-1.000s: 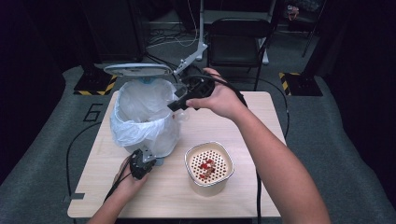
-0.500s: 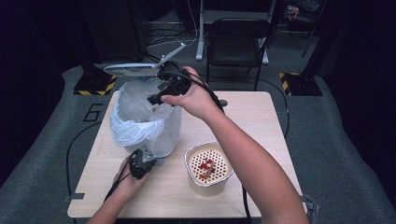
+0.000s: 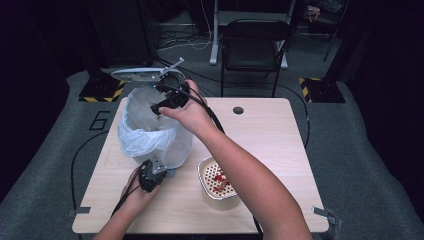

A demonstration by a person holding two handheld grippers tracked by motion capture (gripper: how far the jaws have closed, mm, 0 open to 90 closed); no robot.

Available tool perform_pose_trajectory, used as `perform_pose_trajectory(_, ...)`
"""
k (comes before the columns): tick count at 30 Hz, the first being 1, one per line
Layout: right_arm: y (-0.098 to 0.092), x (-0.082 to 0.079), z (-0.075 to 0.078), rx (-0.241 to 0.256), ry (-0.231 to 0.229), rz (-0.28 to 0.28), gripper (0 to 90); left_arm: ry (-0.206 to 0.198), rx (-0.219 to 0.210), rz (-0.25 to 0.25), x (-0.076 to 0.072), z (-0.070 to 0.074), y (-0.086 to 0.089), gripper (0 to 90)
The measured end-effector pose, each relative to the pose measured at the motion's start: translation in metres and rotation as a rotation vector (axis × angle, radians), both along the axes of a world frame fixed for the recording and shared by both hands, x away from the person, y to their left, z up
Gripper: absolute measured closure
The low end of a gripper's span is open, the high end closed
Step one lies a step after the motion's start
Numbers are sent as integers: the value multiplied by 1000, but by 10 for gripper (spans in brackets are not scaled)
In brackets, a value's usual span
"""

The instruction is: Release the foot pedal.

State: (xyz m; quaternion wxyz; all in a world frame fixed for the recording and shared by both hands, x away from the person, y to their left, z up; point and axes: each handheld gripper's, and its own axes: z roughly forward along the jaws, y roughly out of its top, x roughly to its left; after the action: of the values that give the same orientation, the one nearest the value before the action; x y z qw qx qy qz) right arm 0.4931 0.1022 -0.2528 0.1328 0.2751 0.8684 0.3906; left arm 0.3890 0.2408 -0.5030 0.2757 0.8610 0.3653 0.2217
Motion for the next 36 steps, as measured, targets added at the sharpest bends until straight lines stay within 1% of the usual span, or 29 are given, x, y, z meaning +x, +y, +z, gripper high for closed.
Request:
perform_pose_trajectory(1, 1, 0, -2, -1, -5, -11, 243, -3, 10, -11, 0, 0, 1, 900)
perform_pose_trajectory(2, 3, 0, -5, 5, -13, -34, 208, 0, 0, -2, 0, 0, 0, 900)
perform_pose_trajectory(3, 4, 0, -8, 11, -18, -35, 154, -1, 9, -14, 1, 0, 1, 900)
perform_pose_trajectory(4, 5, -1, -10, 20, -5, -49, 133, -1, 2, -8, 0, 0, 1, 900)
perform_pose_trajectory(5, 5, -2, -12, 35, -3, -51, 133, -1, -2, -1, 0, 0, 0, 900)
perform_pose_trajectory(6, 5, -3, -13, 52, 4, -58, 133, -3, 9, -14, 1, 0, 1, 900)
perform_pose_trajectory(8, 1, -4, -15, 51, 8, -44, 133, -5, -5, 3, 0, 0, 0, 900)
perform_pose_trajectory(13, -14, -12, -16, 76, 8, -29, 139, 0, -4, 5, 0, 0, 0, 900)
perform_pose_trajectory(14, -19, -15, -15, 65, 15, -27, 139, 1, -9, 7, 0, 0, 1, 900)
perform_pose_trajectory(15, -23, -18, -16, 63, 10, -29, 142, 8, -14, 10, 0, -1, 0, 900)
perform_pose_trajectory(16, -29, -21, -16, 63, 8, -29, 143, 1, -4, 4, 0, 0, 1, 900)
perform_pose_trajectory(17, -35, -23, -17, 67, 12, -34, 143, 1, -15, 1, 1, -1, 0, 900)
perform_pose_trajectory(18, -41, -25, -17, 64, 9, -35, 143, 6, -4, 0, 1, 1, 1, 900)
perform_pose_trajectory(19, -47, -27, -18, 71, 8, -42, 145, 6, -6, 5, 1, 1, 1, 900)
perform_pose_trajectory(20, -54, -29, -18, 75, 5, -51, 148, 4, -11, 5, 1, 0, 1, 900)
perform_pose_trajectory(22, -68, -30, -18, 74, -11, -65, 149, 18, -20, 7, 0, 0, 1, 900)
perform_pose_trajectory(23, -75, -32, -18, 79, -8, -78, 150, 6, -26, 16, 1, -1, 1, 900)
perform_pose_trajectory(24, -82, -33, -17, 82, -1, -90, 153, 8, -35, 17, 1, -1, 1, 900)
perform_pose_trajectory(25, -90, -33, -17, 80, -5, -93, 158, 17, -30, 16, 1, 0, 2, 900)
perform_pose_trajectory(26, -97, -33, -18, 75, -19, -101, 160, 3, -46, 22, 0, -1, 2, 900)
perform_pose_trajectory(27, -103, -33, -18, 68, -24, -109, 160, 15, -51, 13, 1, 1, 3, 900)
perform_pose_trajectory(28, -110, -33, -19, 63, -26, -112, 161, 14, -57, 20, 0, 1, 4, 896)
perform_pose_trajectory(29, -114, -34, -20, 62, -27, -118, 163, 5, -50, 10, 0, 4, 7, 883)
perform_pose_trajectory(31, -127, -34, -24, 51, -54, -124, 165, 7, -97, 23, -1, 6, 9, 835)
perform_pose_trajectory(32, -132, -35, -25, 46, -55, -130, 166, 22, -129, 33, -2, 8, 10, 791)
perform_pose_trajectory(33, -137, -36, -27, 39, -60, -143, 166, 22, -129, 33, -2, 8, 10, 757)
perform_pose_trajectory(34, -137, -36, -27, 39, -60, -143, 166, 15, -142, 30, -3, 9, 11, 757)
perform_pose_trajectory(35, -142, -37, -28, 35, -71, -149, 166, 13, -150, 21, -5, 13, 12, 730)
perform_pose_trajectory(36, -148, -39, -30, 34, -69, -157, 166, 14, -146, 15, -6, 14, 13, 695)
